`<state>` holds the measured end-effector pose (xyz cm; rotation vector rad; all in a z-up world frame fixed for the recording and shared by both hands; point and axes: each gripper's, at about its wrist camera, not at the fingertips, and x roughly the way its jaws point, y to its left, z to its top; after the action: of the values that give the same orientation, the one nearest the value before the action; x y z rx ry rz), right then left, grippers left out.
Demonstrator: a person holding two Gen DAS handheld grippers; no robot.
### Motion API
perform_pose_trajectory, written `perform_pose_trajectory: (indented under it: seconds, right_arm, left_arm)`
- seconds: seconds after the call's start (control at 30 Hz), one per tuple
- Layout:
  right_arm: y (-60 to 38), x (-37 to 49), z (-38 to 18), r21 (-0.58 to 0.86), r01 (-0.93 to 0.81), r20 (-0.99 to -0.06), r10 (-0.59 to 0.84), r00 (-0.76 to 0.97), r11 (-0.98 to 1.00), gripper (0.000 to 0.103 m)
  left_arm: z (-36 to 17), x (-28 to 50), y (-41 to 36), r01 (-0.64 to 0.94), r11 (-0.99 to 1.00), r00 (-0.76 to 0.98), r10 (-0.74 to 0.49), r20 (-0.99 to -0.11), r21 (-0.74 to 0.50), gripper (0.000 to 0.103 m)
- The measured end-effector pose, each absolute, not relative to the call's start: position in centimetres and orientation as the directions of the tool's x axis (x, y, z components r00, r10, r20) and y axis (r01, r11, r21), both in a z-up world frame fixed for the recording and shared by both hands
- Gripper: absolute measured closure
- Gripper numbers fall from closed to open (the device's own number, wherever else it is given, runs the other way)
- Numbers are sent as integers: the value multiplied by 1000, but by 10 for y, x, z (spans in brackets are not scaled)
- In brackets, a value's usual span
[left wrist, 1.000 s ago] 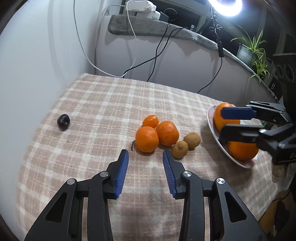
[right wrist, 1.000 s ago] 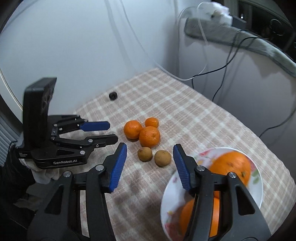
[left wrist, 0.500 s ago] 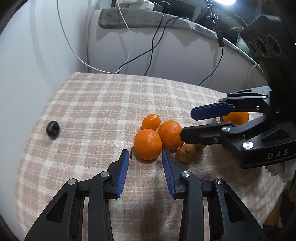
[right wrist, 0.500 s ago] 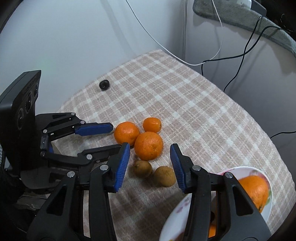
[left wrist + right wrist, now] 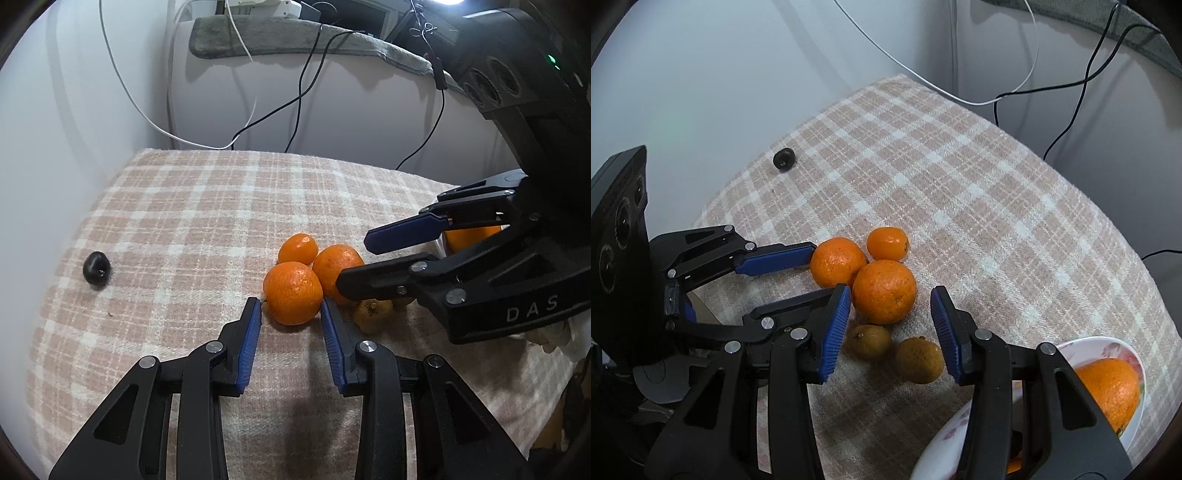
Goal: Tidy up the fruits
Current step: 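Grasp a tangerine with the right gripper while the left gripper grasps another tangerine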
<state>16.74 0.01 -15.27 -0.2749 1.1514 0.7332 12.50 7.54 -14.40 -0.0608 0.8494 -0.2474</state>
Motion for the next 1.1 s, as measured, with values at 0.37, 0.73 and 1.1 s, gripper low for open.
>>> perform_pose_trajectory:
  seconds: [0.37, 0.73, 1.1]
  right_arm:
    - [7, 177, -160, 218, -629, -908, 392, 150, 746, 55]
    - [6, 177, -161, 264, -602, -896, 422, 137, 754, 64]
    - [-13, 164, -135, 297, -584, -856, 482, 188, 756, 64]
  left_arm:
    - [-151, 131, 75, 200, 972, 620, -225, -751, -126, 68]
    - [-151, 133, 77, 198, 970, 621, -235, -747, -141, 74]
    - [-142, 115, 81, 175, 967, 645, -253, -721, -183, 74]
